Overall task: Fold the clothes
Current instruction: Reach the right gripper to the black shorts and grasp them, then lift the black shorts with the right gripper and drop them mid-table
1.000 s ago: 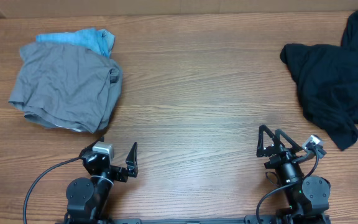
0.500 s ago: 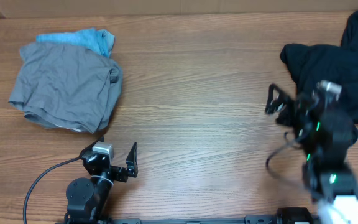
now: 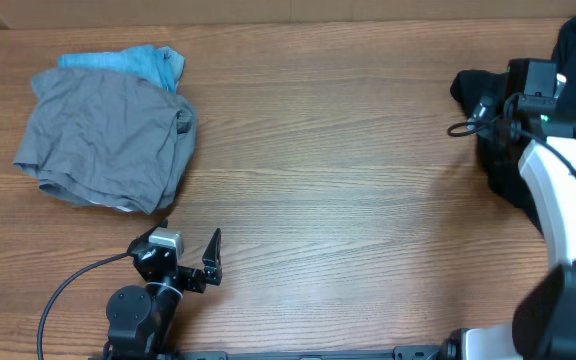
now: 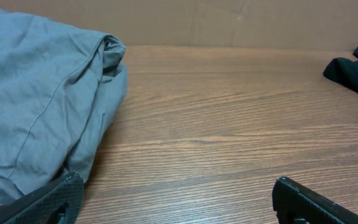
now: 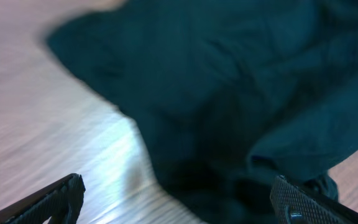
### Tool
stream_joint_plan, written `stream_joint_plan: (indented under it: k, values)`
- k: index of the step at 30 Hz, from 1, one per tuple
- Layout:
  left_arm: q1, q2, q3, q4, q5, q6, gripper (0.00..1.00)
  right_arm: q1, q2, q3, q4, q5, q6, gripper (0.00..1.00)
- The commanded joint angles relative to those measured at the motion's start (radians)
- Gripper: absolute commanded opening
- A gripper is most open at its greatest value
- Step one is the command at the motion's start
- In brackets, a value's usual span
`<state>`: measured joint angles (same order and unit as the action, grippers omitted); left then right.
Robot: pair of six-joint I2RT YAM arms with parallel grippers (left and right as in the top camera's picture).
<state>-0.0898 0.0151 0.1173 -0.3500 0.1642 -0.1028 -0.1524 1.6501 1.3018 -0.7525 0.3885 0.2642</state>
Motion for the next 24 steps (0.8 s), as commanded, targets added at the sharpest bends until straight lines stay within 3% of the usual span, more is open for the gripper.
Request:
stream_joint_plan:
  k: [1,7,16,19,21,24]
  values:
    - [0.007,-0.010,-0.012,0.004,0.002,-0.010,1.00,-0.096,0.079,0.024,0.002,0.067,0.051,1.00]
    - [0.007,-0.010,-0.012,0.004,0.002,-0.010,1.00,-0.219,0.189,0.023,0.071,0.058,0.002,1.00]
    - [0.007,-0.010,-0.012,0.004,0.002,-0.010,1.00,-0.229,0.243,0.019,0.042,-0.148,-0.056,0.95]
    - [0.007,-0.010,-0.012,0.004,0.002,-0.010,1.00,-0.229,0.243,0.019,0.016,-0.201,-0.056,0.79]
    - [0.007,-0.010,-0.012,0.004,0.002,-0.010,1.00,-0.229,0.243,0.019,0.004,-0.236,-0.055,0.57]
    - [0.007,-0.010,-0.012,0.004,0.002,-0.010,1.00,-0.229,0.243,0.025,-0.001,-0.285,-0.044,0.14]
